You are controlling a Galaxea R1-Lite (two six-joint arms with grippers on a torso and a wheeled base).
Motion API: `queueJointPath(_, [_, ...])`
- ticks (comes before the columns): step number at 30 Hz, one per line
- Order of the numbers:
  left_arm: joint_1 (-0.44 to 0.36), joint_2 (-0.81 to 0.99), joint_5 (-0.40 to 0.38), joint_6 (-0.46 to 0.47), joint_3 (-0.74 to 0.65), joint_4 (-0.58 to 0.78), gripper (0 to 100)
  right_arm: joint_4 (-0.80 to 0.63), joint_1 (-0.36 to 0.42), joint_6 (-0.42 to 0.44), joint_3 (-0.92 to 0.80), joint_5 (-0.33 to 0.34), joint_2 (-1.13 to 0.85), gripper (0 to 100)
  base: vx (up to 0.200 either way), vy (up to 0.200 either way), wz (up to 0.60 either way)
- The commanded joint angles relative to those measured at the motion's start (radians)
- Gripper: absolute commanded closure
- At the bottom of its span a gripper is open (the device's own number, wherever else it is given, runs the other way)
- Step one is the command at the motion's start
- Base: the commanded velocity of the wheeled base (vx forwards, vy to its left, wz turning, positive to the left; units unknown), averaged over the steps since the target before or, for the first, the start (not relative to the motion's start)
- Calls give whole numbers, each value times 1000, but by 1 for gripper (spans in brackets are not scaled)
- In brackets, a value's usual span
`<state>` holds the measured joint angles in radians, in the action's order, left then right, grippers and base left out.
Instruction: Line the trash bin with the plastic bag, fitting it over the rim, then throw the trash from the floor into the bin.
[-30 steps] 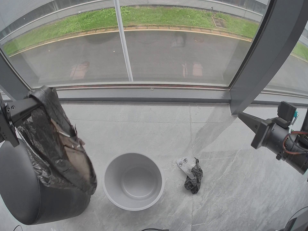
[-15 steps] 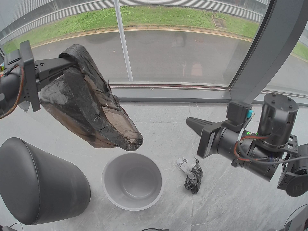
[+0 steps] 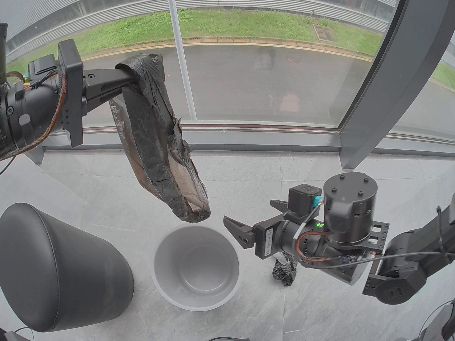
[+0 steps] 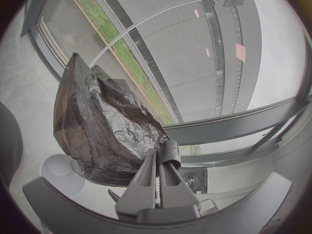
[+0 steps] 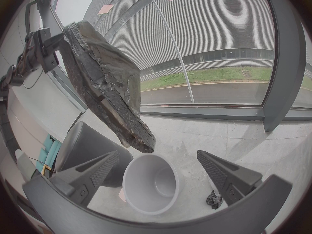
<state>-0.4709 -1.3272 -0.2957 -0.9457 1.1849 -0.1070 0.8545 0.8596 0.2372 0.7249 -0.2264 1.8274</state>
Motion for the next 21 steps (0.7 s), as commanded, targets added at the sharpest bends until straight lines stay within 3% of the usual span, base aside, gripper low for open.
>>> queueJointPath(1, [-15, 5, 0, -4, 12, 10, 100, 64, -2, -18, 61, -2, 145, 0, 0, 0, 0])
queueJointPath(6, [-34, 22, 26, -5, 13, 23, 100, 94, -1, -65, 130, -21, 239, 0, 0, 0, 0])
queueJointPath(21, [-63, 48, 29, -19, -1, 35, 100, 95, -2, -92, 252, -119, 339, 0, 0, 0, 0])
